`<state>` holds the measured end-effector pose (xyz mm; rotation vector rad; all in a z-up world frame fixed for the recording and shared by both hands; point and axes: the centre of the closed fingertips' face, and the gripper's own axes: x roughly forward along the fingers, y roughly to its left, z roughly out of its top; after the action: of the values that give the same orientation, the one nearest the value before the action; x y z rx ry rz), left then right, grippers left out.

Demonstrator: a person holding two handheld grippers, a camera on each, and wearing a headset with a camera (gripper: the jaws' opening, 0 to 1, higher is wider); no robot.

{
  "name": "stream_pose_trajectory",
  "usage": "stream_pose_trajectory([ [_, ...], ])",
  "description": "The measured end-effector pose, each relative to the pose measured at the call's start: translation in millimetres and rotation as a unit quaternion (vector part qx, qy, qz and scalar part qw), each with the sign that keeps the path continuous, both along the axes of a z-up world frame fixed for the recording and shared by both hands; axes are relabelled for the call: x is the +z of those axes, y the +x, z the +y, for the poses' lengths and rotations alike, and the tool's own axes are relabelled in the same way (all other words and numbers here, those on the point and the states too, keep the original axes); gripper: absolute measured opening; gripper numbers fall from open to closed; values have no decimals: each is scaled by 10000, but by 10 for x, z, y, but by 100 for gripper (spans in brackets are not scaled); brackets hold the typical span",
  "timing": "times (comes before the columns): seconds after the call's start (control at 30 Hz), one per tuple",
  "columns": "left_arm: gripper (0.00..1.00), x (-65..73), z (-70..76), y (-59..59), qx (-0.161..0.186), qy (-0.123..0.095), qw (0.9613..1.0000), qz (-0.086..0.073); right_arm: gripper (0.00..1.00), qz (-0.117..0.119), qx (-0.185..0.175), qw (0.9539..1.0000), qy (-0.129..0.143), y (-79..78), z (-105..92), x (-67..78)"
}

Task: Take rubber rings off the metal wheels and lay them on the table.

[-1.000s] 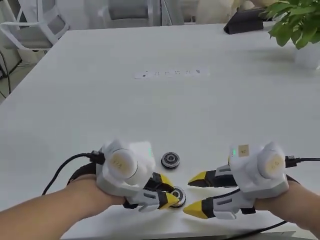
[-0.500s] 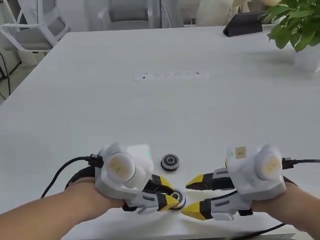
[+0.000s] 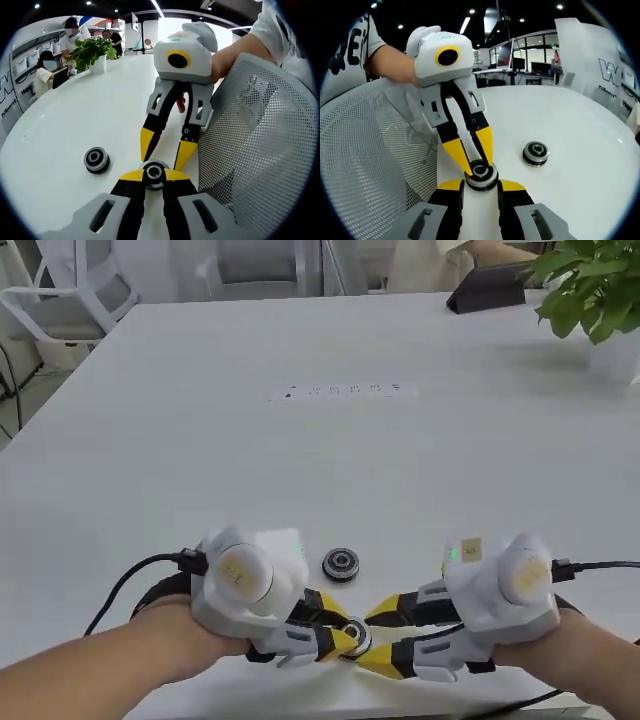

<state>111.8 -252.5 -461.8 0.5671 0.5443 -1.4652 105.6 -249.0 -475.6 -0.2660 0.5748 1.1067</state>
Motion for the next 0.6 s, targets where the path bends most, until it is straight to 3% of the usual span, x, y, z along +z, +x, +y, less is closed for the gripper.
stream_pose_trajectory([
  [0.6,8,-5,-5,1,37,6,10000,-8,23,62,-86,9999,9,12,-12,-14],
])
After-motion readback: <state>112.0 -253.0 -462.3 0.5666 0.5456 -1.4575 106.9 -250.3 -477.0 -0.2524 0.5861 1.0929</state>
